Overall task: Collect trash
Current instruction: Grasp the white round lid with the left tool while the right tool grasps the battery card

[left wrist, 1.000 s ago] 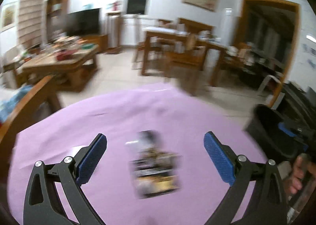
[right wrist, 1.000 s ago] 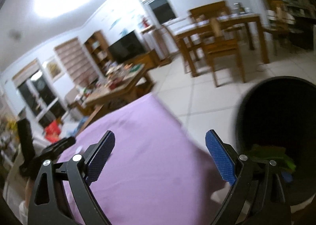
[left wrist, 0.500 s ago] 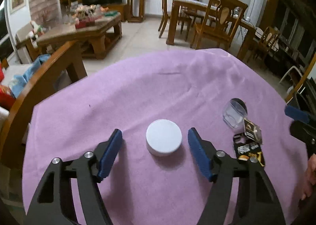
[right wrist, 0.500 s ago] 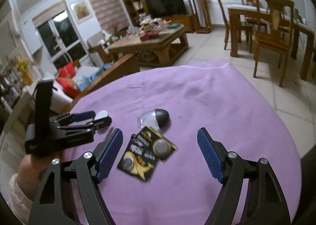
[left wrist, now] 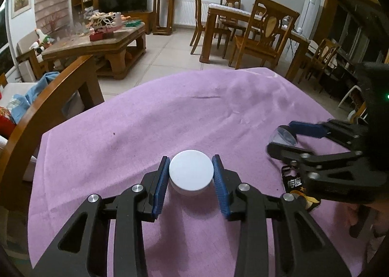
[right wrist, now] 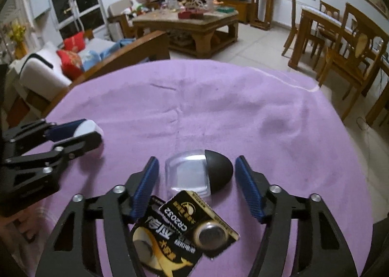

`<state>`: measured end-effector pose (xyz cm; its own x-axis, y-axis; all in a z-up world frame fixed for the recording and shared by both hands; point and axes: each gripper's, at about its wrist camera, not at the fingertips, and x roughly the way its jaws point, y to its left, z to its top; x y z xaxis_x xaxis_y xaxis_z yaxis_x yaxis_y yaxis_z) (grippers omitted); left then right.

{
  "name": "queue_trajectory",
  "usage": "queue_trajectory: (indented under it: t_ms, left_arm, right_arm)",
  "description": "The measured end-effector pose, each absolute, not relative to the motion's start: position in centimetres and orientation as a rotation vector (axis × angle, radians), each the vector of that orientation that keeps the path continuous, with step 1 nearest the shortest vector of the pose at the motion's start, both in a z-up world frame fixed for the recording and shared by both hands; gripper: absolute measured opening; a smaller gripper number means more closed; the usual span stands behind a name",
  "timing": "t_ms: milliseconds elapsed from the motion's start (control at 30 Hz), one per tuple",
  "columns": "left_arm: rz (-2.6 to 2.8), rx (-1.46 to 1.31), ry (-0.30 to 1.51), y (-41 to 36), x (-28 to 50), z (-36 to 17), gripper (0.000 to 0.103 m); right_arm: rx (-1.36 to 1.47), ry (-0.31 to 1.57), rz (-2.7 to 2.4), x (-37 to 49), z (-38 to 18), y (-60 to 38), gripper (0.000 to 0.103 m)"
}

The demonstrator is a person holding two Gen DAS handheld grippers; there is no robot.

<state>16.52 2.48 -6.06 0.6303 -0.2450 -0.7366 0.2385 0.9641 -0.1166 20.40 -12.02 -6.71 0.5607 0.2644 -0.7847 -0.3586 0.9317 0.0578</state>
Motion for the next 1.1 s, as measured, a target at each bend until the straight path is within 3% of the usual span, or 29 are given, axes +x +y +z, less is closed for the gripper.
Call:
queue_trajectory:
  t_ms: [200,300,400,467,533,600,667,733,933,967,1033,1100]
  left_arm:
    - [-0.288,-0.016,0.841,2.3,16.6,-5.9,0.035]
    - [-0.290,-0.015,0.847,2.4,16.5,-6.0,0.035]
    - [-0.290,-0.015,0.854,2.4,16.6,-6.1,0.035]
    - [-0.295,-0.014,0.855,2.3,16.7,-6.0,0.035]
    - [-0.299,-0.008,0.858,2.2,16.7,-6.1,0.035]
    - [-0.304,-0.005,0.861,2.0,16.6,-6.2,0.035]
    - [-0.315,-0.009,0.864,1.8,16.6,-6.3,0.035]
    - [-0.325,-0.019,0.854,1.9,16.4,-6.2,0.035]
    - [-0.347,-0.024,0.829,1.5,16.0,-5.9,0.035]
    - [-0.350,-0.023,0.830,1.3,16.0,-5.9,0.035]
    - [-0.354,-0.018,0.828,1.0,15.7,-5.9,0.035]
    - [-0.358,-0.015,0.829,0.9,15.5,-5.9,0.035]
  right_arm:
    - [-0.067,0.924,0.393,21.2,-7.1,-11.9,0.059]
    - [-0.042,0.949,0.407,20.3,-6.9,-13.2,0.070]
    - [-0.121,0.944,0.396,18.3,-7.0,-13.6,0.070]
    - [-0.156,0.928,0.381,17.1,-7.0,-13.8,0.062]
    - [-0.146,0.918,0.385,16.5,-7.1,-14.1,0.039]
    - [-0.126,0.914,0.385,16.3,-7.0,-14.6,0.025]
    - [-0.087,0.907,0.399,16.0,-7.0,-15.3,0.021]
    - [-0.053,0.896,0.403,15.6,-6.8,-16.1,0.008]
    - [0.043,0.875,0.417,14.1,-5.6,-18.7,0.010]
    - [0.030,0.883,0.415,13.8,-5.7,-19.0,0.016]
    - [-0.004,0.884,0.397,13.2,-5.9,-19.3,0.051]
    - [-0.040,0.901,0.412,12.8,-6.4,-19.0,0.051]
